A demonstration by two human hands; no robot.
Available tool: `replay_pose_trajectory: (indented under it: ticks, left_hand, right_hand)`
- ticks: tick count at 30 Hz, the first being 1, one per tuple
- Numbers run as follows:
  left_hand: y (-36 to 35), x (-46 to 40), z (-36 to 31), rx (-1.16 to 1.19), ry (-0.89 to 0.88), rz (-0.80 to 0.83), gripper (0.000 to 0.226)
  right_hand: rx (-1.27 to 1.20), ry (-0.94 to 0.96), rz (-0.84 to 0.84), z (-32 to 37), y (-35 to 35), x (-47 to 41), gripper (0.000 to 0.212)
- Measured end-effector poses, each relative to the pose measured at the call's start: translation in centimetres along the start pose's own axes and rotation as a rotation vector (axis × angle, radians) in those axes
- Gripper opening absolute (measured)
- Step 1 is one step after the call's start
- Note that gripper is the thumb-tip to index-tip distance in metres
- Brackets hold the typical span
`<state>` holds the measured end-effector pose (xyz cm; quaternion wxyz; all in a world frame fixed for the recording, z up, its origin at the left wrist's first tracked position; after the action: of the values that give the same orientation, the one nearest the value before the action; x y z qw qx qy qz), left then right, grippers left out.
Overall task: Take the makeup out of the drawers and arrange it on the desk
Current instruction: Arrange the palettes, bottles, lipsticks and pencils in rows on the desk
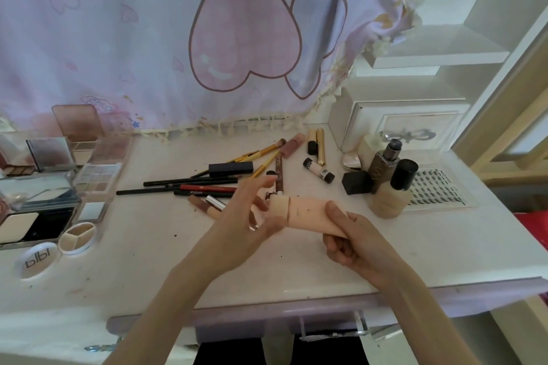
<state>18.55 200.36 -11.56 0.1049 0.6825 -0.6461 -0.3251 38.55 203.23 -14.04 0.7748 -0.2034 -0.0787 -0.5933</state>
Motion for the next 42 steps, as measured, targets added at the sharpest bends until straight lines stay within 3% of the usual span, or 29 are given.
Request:
replay_pose_trajectory:
  ticks: [2,4,7,12,16,19,26,32,36,42]
  left_hand:
    - [-0.2,0.0,-0.1,-0.034,-0.104,0.074,0.049]
    - [-0.3,0.0,-0.2,-0.118,-0.154,0.068,0.04]
    - [-0.5,-0.3,-0.2,-0.171,-0.045,0.09,0.023]
    - [-1.8,0.0,-0.9,-0.019,-0.01,0.086,0.053]
    - [-3.1,-0.2,-1.3,-0.047,-0.092,0.078,0.046]
    - [-4.9,-0.8,-1.5,-0.037,-0.022,0.12,0.043]
    - [-8.5,-1.6,-1.2,-0.117,0.129,0.161,0.047]
    - [-10.6,-1.9,-1.5,-0.284,-0.054,0.109,0.054]
    - [-11.8,-2.4,-2.1,-0.28,-0.077,0.052,0.05]
    - [-12.2,-2.5,-2.3,-0.331,-0.043,0.007,0.051]
  right_hand:
    - [-0.039,-0.012,-0.003,-0.1,0.3,0.1,0.04]
    - [-0.033,-0.019,0.012,-0.2,0.5,0.2,0.042]
    - [-0.047,-0.01,0.003,-0.2,0.8,0.5,0.041]
    - [-0.039,-0.011,-0.044,0.0,2.2,1.0,0.04]
    - [-0.051,-0.064,-0.087,0.1,3.6,1.4,0.043]
    - [-0.039,-0.08,-0.138,0.5,5.2,1.8,0.044]
    - [0.254,-0.06,-0.191,2.4,10.0,3.9,0.041]
    - [0.607,-0.022,-0.393,3.8,13.7,4.6,0.031]
    - [0.847,0.063,-0.582,4.0,14.5,3.7,0.025]
    - [0.895,0.247,-0.777,2.9,14.8,3.7,0.033]
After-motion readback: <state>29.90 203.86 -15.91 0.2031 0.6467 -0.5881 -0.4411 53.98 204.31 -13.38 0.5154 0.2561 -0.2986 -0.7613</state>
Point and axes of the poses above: each hand's wrist, its own x-axis away from the middle knuckle, its own y-axis out of the back of the hand, z = x × y, the point moved 2 cm from there along -x, towards the middle knuckle, and after that the axes turned 9 degrees about -z, right-handed, at the moved point
